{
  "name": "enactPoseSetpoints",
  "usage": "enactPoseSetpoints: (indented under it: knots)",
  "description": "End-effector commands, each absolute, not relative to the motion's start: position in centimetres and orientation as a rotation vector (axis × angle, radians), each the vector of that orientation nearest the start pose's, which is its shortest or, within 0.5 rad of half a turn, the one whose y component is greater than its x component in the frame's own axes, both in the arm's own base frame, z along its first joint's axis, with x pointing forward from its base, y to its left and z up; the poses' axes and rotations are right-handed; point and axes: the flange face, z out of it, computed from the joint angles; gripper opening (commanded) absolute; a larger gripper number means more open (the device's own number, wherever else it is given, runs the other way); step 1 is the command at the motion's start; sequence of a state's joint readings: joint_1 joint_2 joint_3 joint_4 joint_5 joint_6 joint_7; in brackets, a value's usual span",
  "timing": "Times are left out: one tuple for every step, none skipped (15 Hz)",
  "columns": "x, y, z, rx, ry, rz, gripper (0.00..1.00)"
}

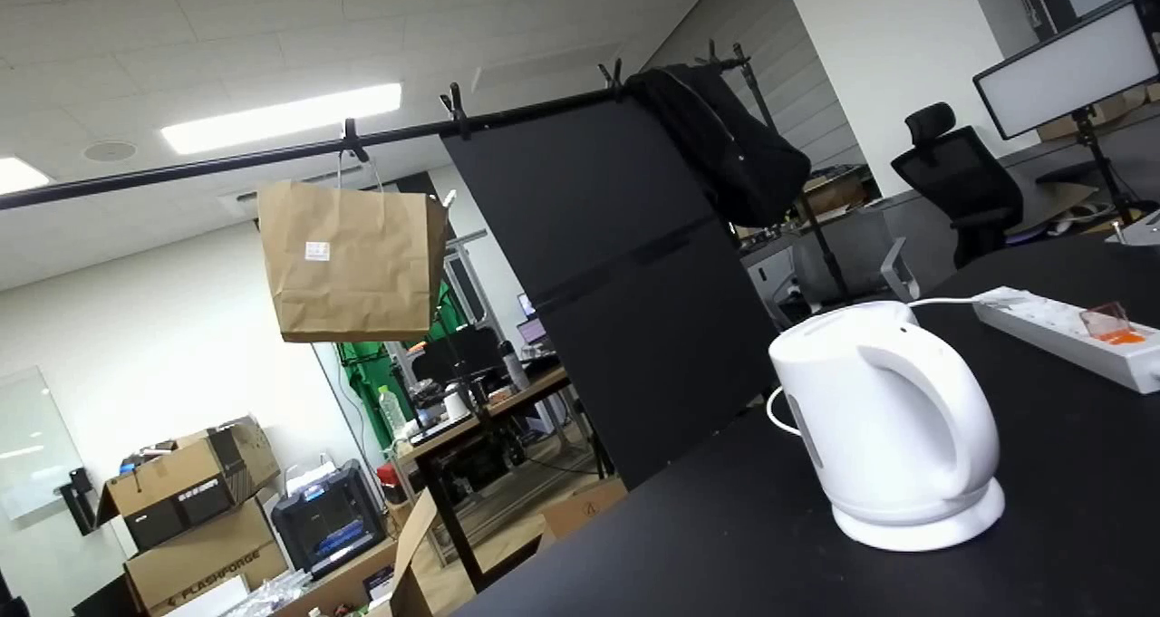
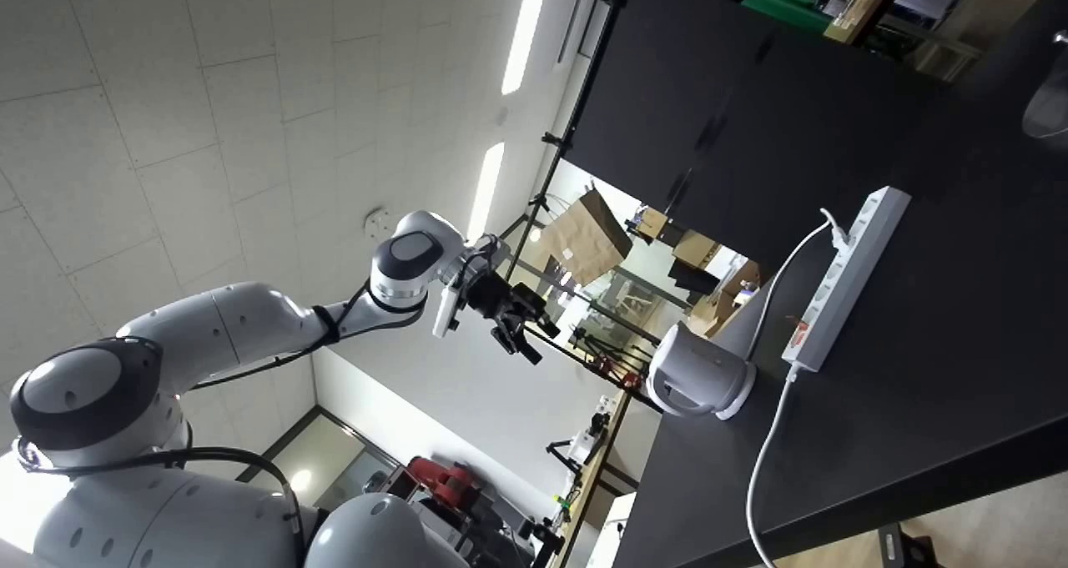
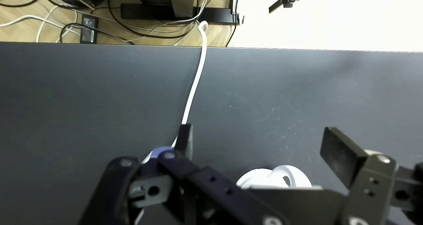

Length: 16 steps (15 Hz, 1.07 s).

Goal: Turn on the big switch on the adapter

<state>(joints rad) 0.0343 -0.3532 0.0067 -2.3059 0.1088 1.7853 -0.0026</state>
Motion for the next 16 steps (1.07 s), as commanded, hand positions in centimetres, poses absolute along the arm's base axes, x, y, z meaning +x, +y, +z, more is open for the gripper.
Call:
enactPoseSetpoints:
  knots:
    - [42.4, 2.7, 47.2, -3.032, -0.016, 0.258, 1.0]
    - [42.4, 2.7, 47.2, -3.032, -0.017, 0.258, 1.0]
    - [42.4, 2.7, 47.2, -3.032, -0.017, 0.258, 1.0]
    - [42.4, 2.7, 47.2, -3.032, -0.017, 0.258, 1.0]
    - [42.6, 3.1, 47.1, -3.029, -0.024, 0.217, 1.0]
    - [43.1, 3.7, 46.8, -3.034, -0.034, 0.175, 1.0]
    - [43.7, 4.4, 46.4, -3.035, -0.053, 0.134, 1.0]
    - [44.2, 5.3, 45.9, -3.035, -0.089, 0.092, 1.0]
    - [44.7, 6.3, 45.4, -3.037, -0.111, 0.043, 1.0]
    - [45.1, 7.5, 44.9, -3.038, -0.133, -0.008, 1.0]
    - [45.5, 8.6, 44.4, -3.038, -0.16, -0.055, 1.0]
    - [45.9, 10.0, 43.9, -3.047, -0.199, -0.104, 1.0]
    - [46.3, 11.3, 43.3, -3.051, -0.227, -0.14, 0.82]
    - [46.8, 12.6, 42.7, -3.055, -0.266, -0.166, 0.73]
    - [47.3, 13.6, 42.3, -3.051, -0.294, -0.193, 0.67]
    - [47.9, 14.7, 41.9, -3.042, -0.317, -0.205, 0.6]
